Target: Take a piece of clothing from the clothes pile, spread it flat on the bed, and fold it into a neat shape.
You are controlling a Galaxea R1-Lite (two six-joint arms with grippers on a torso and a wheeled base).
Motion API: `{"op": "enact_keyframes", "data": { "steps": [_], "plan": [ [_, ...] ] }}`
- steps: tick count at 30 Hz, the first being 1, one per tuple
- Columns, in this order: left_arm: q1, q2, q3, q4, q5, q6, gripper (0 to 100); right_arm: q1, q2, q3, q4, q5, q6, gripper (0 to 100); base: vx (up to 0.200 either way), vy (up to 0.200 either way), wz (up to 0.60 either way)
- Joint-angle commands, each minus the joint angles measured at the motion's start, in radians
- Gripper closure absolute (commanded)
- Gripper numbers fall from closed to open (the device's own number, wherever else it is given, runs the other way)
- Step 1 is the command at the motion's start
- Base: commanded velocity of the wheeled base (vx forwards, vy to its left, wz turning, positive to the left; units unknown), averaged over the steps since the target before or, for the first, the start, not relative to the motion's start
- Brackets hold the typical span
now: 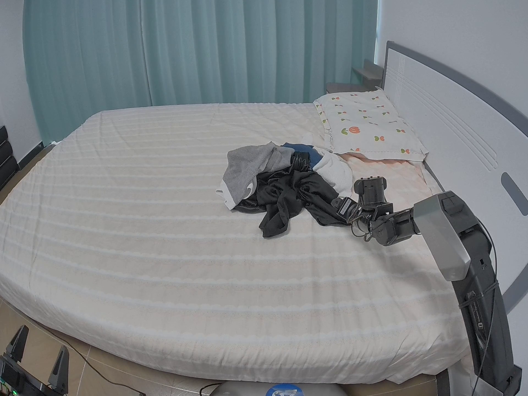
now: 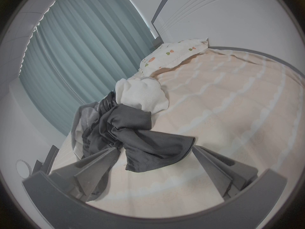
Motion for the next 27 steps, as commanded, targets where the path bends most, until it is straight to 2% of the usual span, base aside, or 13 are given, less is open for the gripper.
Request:
{"op": "enact_keyframes", "data": {
  "steps": [1, 7, 24, 25, 27],
  "plan": [
    [0.0, -0.005, 0.016, 0.0, 0.0, 0.0, 0, -0.003, 0.059, -0.059, 0.019, -0.001, 0.008, 0, 0.0, 0.0, 0.0],
    [0.0, -0.005, 0.016, 0.0, 0.0, 0.0, 0, -0.003, 0.109, -0.11, 0.025, -0.002, 0.018, 0, 0.0, 0.0, 0.0],
    [0.0, -0.005, 0.016, 0.0, 0.0, 0.0, 0, -0.023, 0.151, -0.111, -0.014, 0.012, 0.021, 0, 0.0, 0.0, 0.0],
    [0.0, -0.005, 0.016, 0.0, 0.0, 0.0, 0, -0.024, 0.151, -0.111, -0.026, 0.012, 0.021, 100, 0.0, 0.0, 0.0],
    [0.0, -0.005, 0.016, 0.0, 0.0, 0.0, 0, -0.024, 0.152, -0.111, -0.058, 0.013, 0.021, 100, 0.0, 0.0, 0.0]
  ]
}}
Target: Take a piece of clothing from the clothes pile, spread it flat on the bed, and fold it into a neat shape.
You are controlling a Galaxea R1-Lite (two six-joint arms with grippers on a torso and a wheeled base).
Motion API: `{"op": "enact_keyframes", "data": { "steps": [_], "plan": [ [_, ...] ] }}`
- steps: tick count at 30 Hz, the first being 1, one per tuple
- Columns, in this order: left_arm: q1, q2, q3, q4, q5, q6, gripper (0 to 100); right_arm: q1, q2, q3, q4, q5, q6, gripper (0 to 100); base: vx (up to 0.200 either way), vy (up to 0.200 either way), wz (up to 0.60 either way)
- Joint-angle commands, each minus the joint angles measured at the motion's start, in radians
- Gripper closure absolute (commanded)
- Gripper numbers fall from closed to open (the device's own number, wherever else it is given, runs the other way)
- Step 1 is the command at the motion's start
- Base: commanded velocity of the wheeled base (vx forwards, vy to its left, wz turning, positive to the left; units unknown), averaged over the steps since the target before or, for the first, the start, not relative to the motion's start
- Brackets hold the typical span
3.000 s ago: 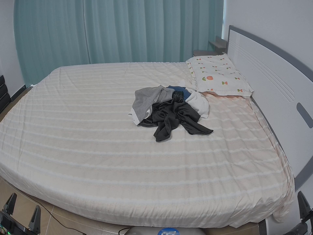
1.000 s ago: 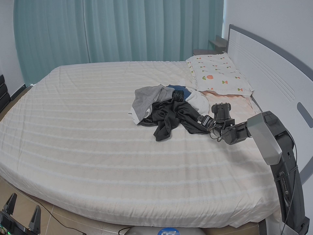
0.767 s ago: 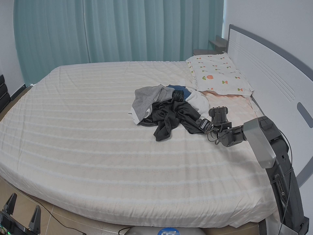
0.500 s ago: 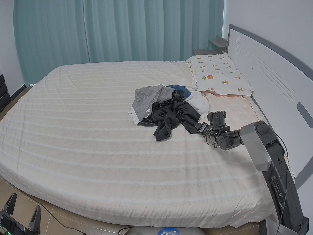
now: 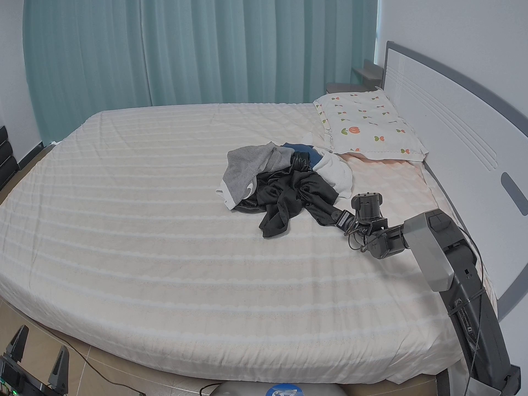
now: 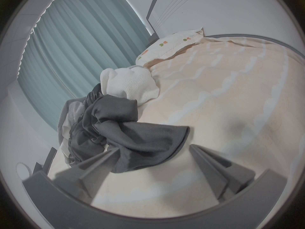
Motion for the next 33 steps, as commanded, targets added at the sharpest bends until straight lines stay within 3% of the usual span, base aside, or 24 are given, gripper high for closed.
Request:
{"op": "enact_keyframes", "data": {
  "steps": [1, 10, 16, 23, 24, 26, 31, 32, 33],
  "plan": [
    [0.0, -0.005, 0.016, 0.0, 0.0, -0.002, 0, -0.003, 0.0, -0.001, -0.025, 0.002, 0.0, 100, 0.0, 0.0, 0.0],
    [0.0, -0.005, 0.016, 0.0, 0.002, 0.0, 0, -0.003, 0.003, -0.001, -0.039, -0.003, 0.007, 100, 0.0, 0.0, 0.0],
    [0.0, -0.005, 0.016, 0.0, 0.0, -0.002, 0, 0.004, -0.083, 0.083, -0.033, 0.005, 0.078, 100, 0.0, 0.0, 0.0],
    [0.0, -0.005, 0.016, 0.0, 0.003, -0.005, 0, 0.006, -0.316, 0.498, -0.139, 0.109, 0.073, 100, 0.0, 0.0, 0.0],
    [0.0, -0.005, 0.016, 0.0, 0.003, -0.005, 0, 0.006, -0.316, 0.498, -0.139, 0.109, 0.073, 100, 0.0, 0.0, 0.0],
    [0.0, -0.005, 0.016, 0.0, 0.009, -0.015, 0, -0.006, -0.419, 0.7, -0.22, 0.187, 0.05, 100, 0.0, 0.0, 0.0],
    [0.0, -0.005, 0.016, 0.0, 0.009, -0.017, 0, -0.039, -0.569, 1.048, -0.396, 0.284, -0.022, 100, 0.0, 0.0, 0.0],
    [0.0, -0.005, 0.016, 0.0, 0.009, -0.017, 0, -0.039, -0.569, 1.048, -0.396, 0.284, -0.022, 100, 0.0, 0.0, 0.0],
    [0.0, -0.005, 0.016, 0.001, 0.009, -0.017, 0, -0.051, -0.616, 1.177, -0.476, 0.325, -0.06, 100, 0.0, 0.0, 0.0]
  ]
}}
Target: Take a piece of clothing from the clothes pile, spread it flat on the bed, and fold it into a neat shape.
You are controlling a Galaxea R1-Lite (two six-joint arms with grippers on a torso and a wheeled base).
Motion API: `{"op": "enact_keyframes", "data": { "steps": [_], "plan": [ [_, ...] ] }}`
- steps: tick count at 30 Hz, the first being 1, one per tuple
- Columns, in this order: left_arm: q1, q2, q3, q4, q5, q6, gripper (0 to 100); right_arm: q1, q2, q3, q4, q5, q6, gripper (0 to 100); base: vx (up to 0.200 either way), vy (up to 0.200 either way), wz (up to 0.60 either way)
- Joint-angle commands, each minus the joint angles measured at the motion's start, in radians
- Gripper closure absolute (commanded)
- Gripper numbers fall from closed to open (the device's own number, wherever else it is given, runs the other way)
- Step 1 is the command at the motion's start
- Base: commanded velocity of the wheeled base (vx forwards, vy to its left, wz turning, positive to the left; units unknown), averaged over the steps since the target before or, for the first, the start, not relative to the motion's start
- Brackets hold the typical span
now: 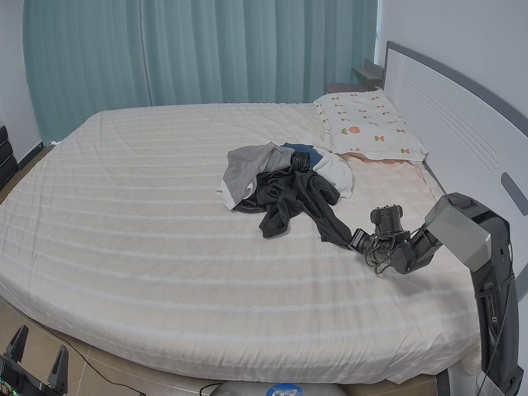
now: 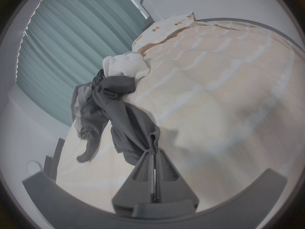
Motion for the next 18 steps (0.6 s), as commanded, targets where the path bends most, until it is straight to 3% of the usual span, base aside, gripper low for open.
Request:
{"op": "enact_keyframes", "data": {
  "steps": [1, 3, 9, 18],
  "plan": [
    [0.0, -0.005, 0.016, 0.0, 0.005, -0.008, 0, -0.048, -0.356, 0.61, -0.305, 0.188, -0.118, 100, 0.0, 0.0, 0.0],
    [0.0, -0.005, 0.016, 0.0, 0.006, -0.008, 0, -0.051, -0.382, 0.705, -0.364, 0.211, -0.149, 100, 0.0, 0.0, 0.0],
    [0.0, -0.005, 0.016, 0.001, 0.006, -0.008, 0, -0.108, -0.38, 0.986, -0.542, 0.277, -0.364, 100, 0.0, 0.0, 0.0],
    [0.0, -0.005, 0.016, 0.0, 0.006, -0.008, 0, -0.105, -0.261, 1.044, -0.686, 0.267, -0.392, 100, 0.0, 0.0, 0.0]
  ]
}}
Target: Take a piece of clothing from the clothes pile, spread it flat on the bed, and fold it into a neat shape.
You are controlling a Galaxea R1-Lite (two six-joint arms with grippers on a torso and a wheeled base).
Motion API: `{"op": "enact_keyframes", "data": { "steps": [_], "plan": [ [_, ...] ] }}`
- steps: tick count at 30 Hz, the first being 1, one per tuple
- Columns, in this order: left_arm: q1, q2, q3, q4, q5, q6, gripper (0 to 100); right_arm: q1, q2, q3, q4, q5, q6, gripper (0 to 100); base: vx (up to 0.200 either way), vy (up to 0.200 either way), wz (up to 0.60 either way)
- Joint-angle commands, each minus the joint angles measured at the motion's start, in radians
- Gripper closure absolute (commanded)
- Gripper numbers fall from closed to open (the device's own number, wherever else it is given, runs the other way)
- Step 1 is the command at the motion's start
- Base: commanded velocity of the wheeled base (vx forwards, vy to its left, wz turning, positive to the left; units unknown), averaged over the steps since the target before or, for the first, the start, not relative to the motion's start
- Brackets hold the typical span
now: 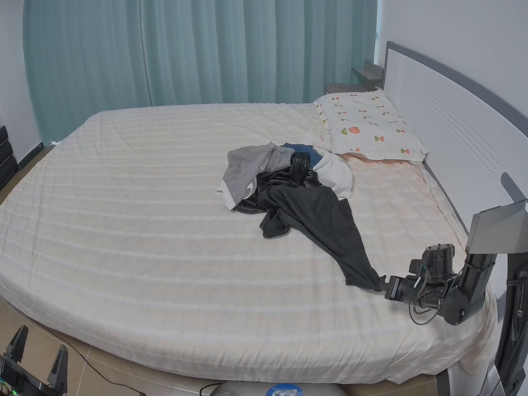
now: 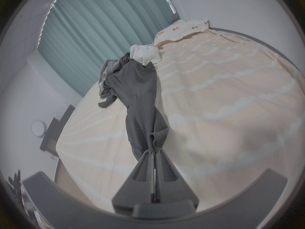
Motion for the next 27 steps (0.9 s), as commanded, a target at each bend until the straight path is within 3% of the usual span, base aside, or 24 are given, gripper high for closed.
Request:
{"op": "enact_keyframes", "data": {
  "steps": [1, 2, 10, 15, 27],
  "plan": [
    [0.0, -0.005, 0.016, 0.0, -0.001, -0.001, 0, -0.021, 0.004, 0.166, -0.108, 0.043, -0.074, 100, 0.0, 0.0, 0.0],
    [0.0, -0.005, 0.016, 0.0, -0.001, 0.0, 0, -0.021, 0.004, 0.167, -0.114, 0.048, -0.072, 0, 0.0, 0.0, 0.0],
    [0.0, -0.005, 0.016, 0.0, -0.002, 0.002, 0, -0.04, 0.009, 0.117, -0.228, 0.056, -0.045, 0, 0.0, 0.0, 0.0],
    [0.0, -0.005, 0.016, 0.0, -0.002, 0.002, 0, -0.029, 0.049, 0.056, -0.215, 0.093, -0.011, 0, 0.0, 0.0, 0.0],
    [0.0, -0.005, 0.016, 0.0, -0.004, 0.005, 0, 0.02, 0.17, -0.129, -0.137, 0.085, -0.009, 0, 0.0, 0.0, 0.0]
  ]
}}
